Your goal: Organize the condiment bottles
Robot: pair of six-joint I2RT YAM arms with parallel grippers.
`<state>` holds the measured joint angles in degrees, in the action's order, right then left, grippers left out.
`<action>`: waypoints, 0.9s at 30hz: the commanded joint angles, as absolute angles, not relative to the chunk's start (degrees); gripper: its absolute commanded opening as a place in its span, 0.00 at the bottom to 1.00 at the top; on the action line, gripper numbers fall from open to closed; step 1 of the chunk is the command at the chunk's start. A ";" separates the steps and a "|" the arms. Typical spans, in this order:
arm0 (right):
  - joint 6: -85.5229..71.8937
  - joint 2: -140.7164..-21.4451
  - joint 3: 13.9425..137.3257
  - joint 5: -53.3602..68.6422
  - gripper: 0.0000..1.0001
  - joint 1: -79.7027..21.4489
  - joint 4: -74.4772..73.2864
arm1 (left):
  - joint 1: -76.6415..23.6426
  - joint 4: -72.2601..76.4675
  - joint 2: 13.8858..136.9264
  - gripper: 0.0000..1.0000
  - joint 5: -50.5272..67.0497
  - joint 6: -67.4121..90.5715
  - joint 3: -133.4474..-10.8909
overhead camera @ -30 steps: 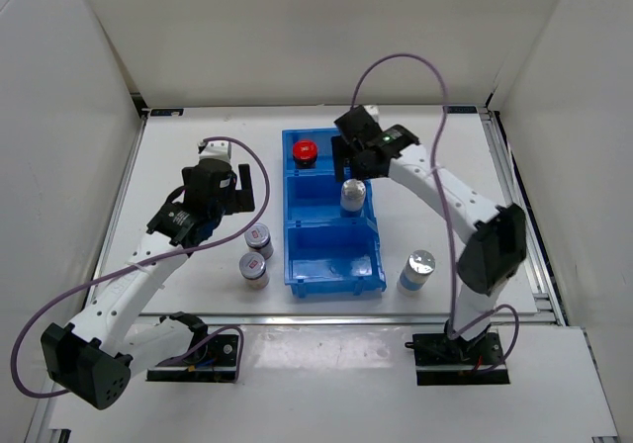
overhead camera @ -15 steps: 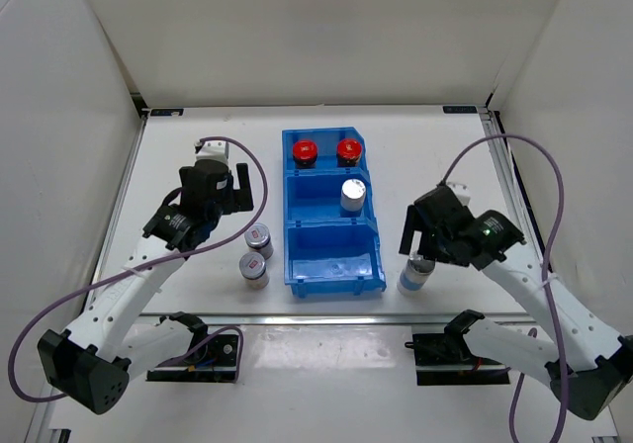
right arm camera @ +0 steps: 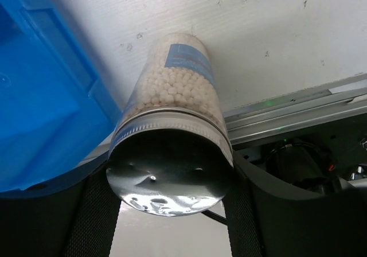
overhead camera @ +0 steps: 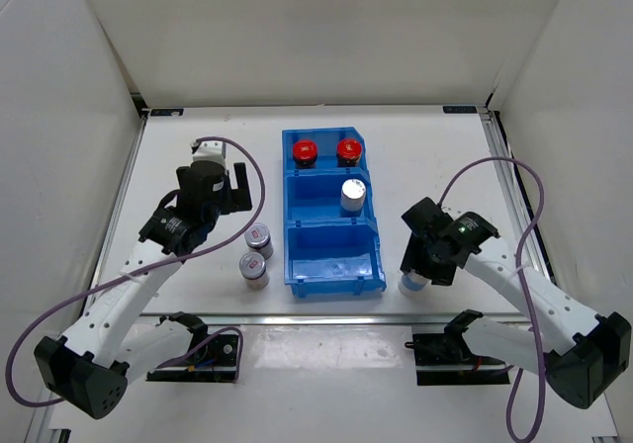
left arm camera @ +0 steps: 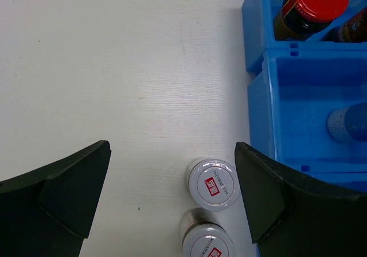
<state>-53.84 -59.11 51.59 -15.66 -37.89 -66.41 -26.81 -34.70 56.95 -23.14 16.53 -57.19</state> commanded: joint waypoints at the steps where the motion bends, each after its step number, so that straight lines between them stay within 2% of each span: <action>1: -56.07 -56.17 53.60 -18.89 0.40 -37.79 -69.16 | -26.72 -34.80 55.46 1.00 -22.50 16.17 -58.36; 2: -56.07 -55.38 56.14 -19.94 0.29 -37.79 -69.87 | -26.72 -34.80 55.46 1.00 -22.50 16.17 -58.36; 5: -53.63 -55.37 64.12 -24.24 0.16 -37.79 -72.50 | -26.72 -34.80 55.46 1.00 -22.50 16.17 -58.36; 8: -50.90 -56.60 71.26 -26.62 0.12 -38.32 -73.30 | -26.72 -34.80 55.46 1.00 -22.50 16.17 -58.36; 12: -42.56 -60.90 82.51 -27.33 0.00 -39.98 -68.39 | -26.72 -34.80 55.46 1.00 -22.50 16.70 -58.36; 20: -27.01 -80.92 107.89 -23.75 0.00 -50.69 -58.46 | -26.72 -34.80 55.46 1.00 -23.03 16.70 -58.36; 24: -23.91 -92.70 115.74 -23.03 0.00 -54.49 -58.45 | -26.72 -34.80 55.46 1.00 -23.55 16.70 -58.36; 27: -23.12 -102.36 119.70 -16.63 0.00 -53.79 -58.79 | -26.72 -34.80 55.46 1.00 -23.55 16.70 -58.36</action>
